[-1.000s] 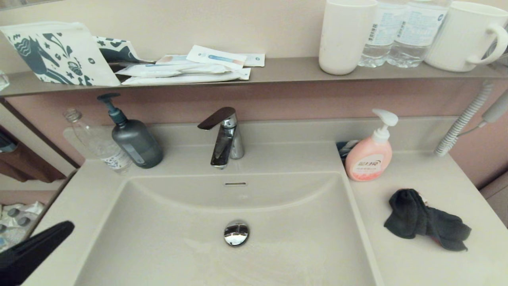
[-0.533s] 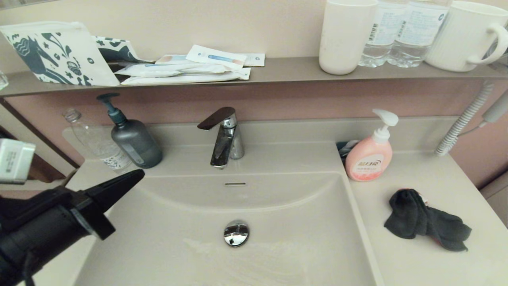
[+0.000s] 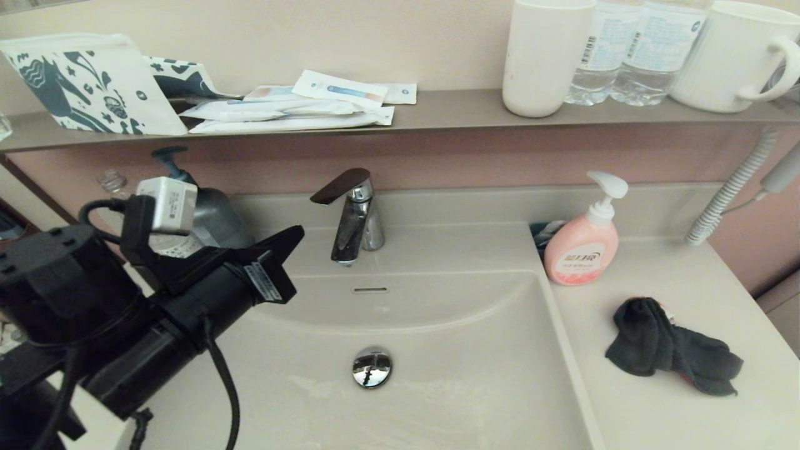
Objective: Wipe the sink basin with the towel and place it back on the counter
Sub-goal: Turn on the faucet
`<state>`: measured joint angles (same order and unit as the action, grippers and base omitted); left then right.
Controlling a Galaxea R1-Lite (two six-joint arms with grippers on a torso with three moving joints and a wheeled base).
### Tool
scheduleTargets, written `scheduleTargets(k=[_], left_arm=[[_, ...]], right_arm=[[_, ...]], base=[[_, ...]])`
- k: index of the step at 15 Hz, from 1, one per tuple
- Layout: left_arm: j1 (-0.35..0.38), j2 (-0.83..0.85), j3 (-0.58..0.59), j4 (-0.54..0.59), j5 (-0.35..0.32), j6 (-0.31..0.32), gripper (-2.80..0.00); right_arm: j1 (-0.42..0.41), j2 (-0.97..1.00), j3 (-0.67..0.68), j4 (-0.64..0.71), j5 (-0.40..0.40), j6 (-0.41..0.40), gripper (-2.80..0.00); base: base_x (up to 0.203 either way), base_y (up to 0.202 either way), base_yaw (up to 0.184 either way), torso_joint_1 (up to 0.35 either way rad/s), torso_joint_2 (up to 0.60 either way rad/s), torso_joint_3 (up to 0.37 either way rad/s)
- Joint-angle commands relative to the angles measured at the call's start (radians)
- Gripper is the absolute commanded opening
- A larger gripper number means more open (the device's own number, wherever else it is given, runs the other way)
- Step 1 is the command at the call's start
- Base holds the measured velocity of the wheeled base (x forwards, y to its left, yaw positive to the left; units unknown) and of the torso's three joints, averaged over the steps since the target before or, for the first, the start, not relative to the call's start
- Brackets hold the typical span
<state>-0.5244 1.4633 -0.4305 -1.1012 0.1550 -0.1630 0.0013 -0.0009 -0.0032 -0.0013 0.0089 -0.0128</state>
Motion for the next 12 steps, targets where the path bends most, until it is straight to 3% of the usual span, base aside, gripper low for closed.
scheduleTargets(k=[1,5,12], left_arm=[[-0.022,0.086,-0.021,-0.033,0.017,0.001,-2.8],[-0.032,0.207,-0.027,-0.24,0.086,0.021,-2.8],[-0.023,0.295,-0.046,-0.355,0.099,0.109,-2.8]], right_arm=[[0.0,0.001,0.0,0.0,0.0,-0.001,-2.8],[0.0,0.001,0.0,0.0,0.0,0.0,-2.8],[0.0,0.001,0.0,0.0,0.0,0.0,-2.8]], base=[[0.0,0.0,0.0,0.0,0.0,0.0],[0.0,0.0,0.0,0.0,0.0,0.0],[0.0,0.0,0.0,0.0,0.0,0.0]])
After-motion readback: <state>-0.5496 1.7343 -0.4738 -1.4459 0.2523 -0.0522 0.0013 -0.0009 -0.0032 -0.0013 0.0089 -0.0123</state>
